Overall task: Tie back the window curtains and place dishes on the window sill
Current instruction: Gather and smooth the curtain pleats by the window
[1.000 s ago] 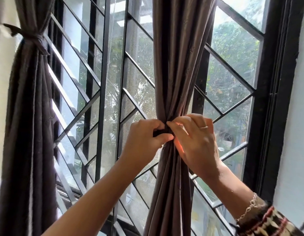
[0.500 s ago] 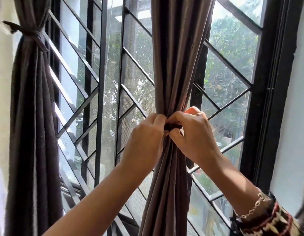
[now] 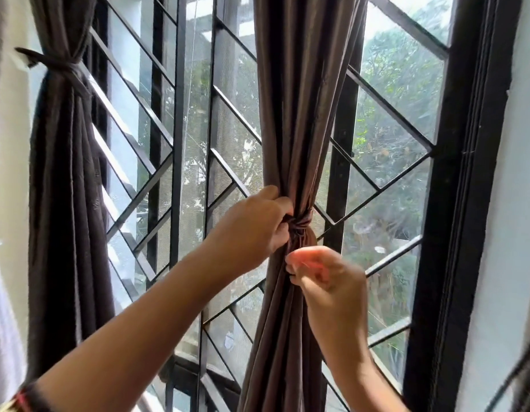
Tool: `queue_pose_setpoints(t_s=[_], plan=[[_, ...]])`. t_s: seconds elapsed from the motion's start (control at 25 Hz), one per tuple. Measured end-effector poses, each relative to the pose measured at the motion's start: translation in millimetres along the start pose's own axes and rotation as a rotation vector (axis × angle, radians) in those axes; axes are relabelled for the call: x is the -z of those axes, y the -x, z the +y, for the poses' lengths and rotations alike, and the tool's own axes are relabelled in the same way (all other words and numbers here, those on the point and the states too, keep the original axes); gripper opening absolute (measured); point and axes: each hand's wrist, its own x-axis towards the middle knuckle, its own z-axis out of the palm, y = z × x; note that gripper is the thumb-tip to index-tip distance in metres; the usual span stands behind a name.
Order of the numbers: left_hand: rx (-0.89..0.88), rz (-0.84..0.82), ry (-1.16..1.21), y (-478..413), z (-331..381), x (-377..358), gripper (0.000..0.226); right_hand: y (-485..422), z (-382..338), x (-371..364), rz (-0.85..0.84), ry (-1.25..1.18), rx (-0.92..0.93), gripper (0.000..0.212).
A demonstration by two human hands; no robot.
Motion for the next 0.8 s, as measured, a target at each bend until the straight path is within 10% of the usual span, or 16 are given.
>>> queue_pose_setpoints(t_s=[0.48, 0.8], plan=[[0.015, -0.075, 0.178, 0.0, -8.2, 1.7, 0.017, -15.9, -6.9, -5.5, 0.034, -0.783, -0.56, 0.007], [0.28, 0.276, 1.01, 18.1, -6.9, -11.2, 0.025, -24.5, -6.0, 2.1, 0.069, -0.728, -0.485, 0.013]])
